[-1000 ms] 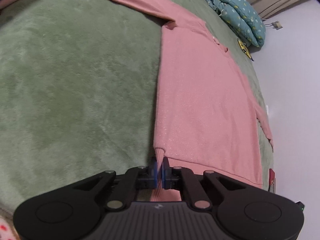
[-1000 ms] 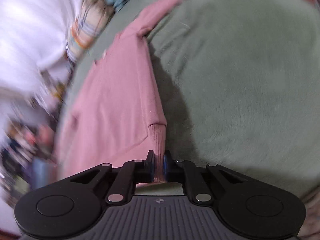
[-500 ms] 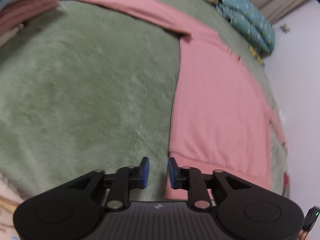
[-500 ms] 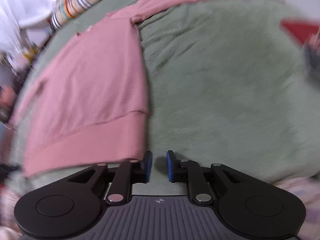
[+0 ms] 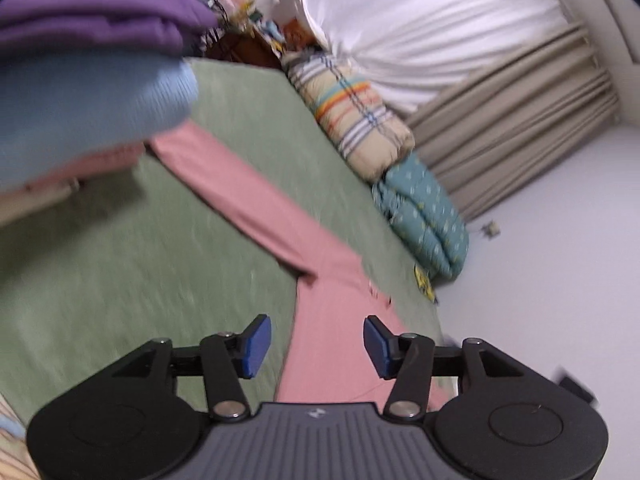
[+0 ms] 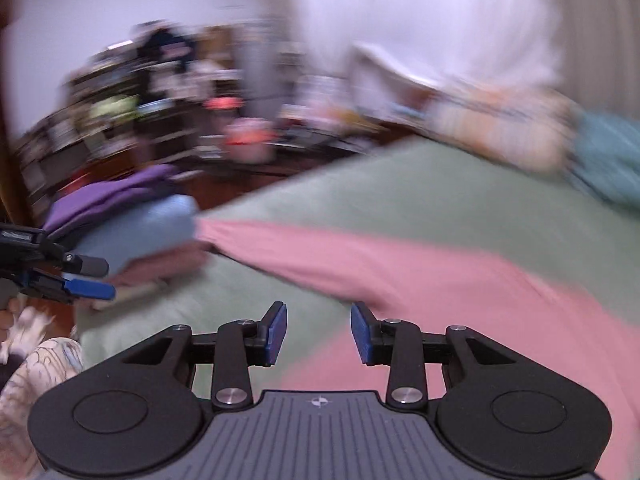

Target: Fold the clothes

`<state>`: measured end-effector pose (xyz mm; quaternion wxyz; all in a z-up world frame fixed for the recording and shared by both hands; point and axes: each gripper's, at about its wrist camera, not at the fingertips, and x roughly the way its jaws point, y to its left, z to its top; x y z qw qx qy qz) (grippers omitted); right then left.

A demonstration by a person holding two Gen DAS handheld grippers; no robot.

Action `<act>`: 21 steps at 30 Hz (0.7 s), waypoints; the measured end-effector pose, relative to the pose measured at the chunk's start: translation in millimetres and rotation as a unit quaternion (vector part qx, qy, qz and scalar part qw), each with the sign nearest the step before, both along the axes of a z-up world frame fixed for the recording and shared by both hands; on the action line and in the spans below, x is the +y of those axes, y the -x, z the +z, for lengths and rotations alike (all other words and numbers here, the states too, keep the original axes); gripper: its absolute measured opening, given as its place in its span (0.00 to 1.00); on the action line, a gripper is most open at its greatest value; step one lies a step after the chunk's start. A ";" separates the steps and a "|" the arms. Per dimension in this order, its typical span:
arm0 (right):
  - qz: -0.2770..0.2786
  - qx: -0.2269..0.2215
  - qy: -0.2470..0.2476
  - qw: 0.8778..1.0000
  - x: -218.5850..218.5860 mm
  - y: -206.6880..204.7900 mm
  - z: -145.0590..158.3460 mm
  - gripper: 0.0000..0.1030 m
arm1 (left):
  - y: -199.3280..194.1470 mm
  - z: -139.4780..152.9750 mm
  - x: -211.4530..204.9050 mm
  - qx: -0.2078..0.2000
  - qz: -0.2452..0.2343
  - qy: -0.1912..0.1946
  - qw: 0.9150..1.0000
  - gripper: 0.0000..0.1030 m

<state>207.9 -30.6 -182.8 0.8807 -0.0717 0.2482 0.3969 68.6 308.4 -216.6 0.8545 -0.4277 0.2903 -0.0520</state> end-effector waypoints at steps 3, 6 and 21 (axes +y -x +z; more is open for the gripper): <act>0.085 -0.020 0.018 0.996 101.2 -54.7 -20.9 0.34 | 1.8 -4.6 24.0 -0.006 0.018 0.006 1.000 0.50; 0.153 -0.045 0.064 0.985 202.0 -97.0 -58.7 0.34 | 3.6 -9.3 48.0 -0.011 0.036 0.011 0.999 0.51; 0.125 -0.013 0.105 0.986 329.6 -165.5 -103.9 0.03 | 14.0 -16.8 94.1 -0.016 0.076 0.042 0.996 0.58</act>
